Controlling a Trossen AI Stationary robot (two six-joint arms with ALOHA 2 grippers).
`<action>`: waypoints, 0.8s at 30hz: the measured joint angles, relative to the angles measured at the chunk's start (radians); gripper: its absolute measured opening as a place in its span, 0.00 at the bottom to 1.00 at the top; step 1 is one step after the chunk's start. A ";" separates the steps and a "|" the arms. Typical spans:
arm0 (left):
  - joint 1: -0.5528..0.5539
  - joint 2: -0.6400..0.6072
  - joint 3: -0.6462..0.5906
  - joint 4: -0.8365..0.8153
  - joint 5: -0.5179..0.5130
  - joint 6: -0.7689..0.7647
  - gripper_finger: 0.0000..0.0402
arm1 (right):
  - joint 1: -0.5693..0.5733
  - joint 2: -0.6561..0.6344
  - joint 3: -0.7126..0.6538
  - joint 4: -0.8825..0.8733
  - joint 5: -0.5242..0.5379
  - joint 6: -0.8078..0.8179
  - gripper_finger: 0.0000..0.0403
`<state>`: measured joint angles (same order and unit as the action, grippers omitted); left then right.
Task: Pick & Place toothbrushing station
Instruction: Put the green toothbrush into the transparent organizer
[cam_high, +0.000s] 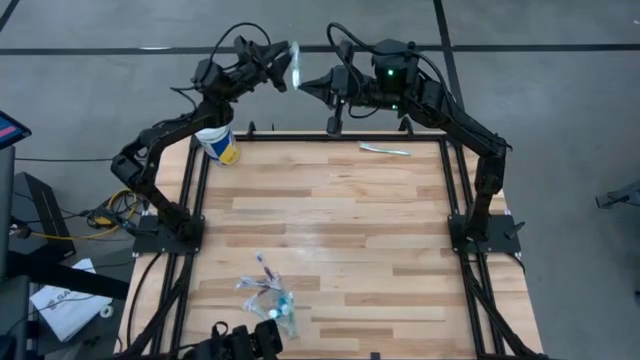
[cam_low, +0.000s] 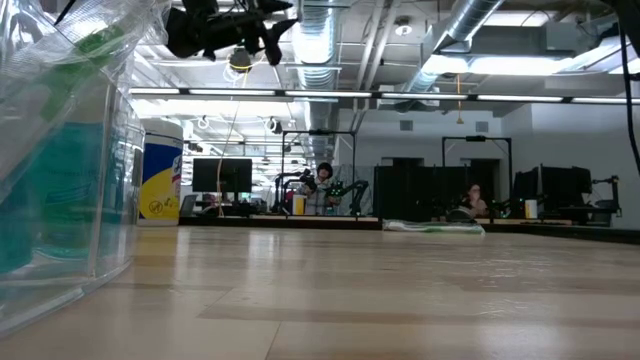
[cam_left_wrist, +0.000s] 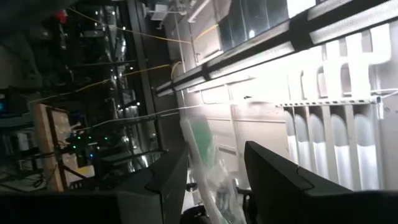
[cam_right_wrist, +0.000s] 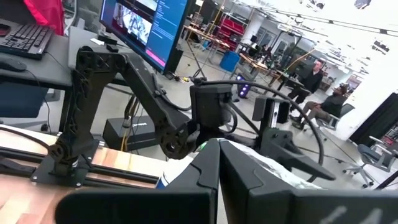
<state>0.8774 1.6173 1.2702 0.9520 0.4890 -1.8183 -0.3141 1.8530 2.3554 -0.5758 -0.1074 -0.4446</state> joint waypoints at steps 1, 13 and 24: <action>-0.004 0.000 0.006 -0.001 0.000 0.002 0.38 | 0.000 0.000 0.000 0.000 0.000 0.000 0.00; -0.036 0.012 0.014 -0.001 0.005 0.006 0.38 | 0.000 0.000 0.000 0.009 -0.045 0.025 0.00; -0.042 0.018 0.014 -0.001 0.008 0.012 0.38 | 0.006 0.000 0.000 0.008 -0.075 0.037 0.00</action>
<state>0.8358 1.6352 1.2842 0.9506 0.4974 -1.8066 -0.3077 1.8534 2.3550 -0.5678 -0.1829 -0.4073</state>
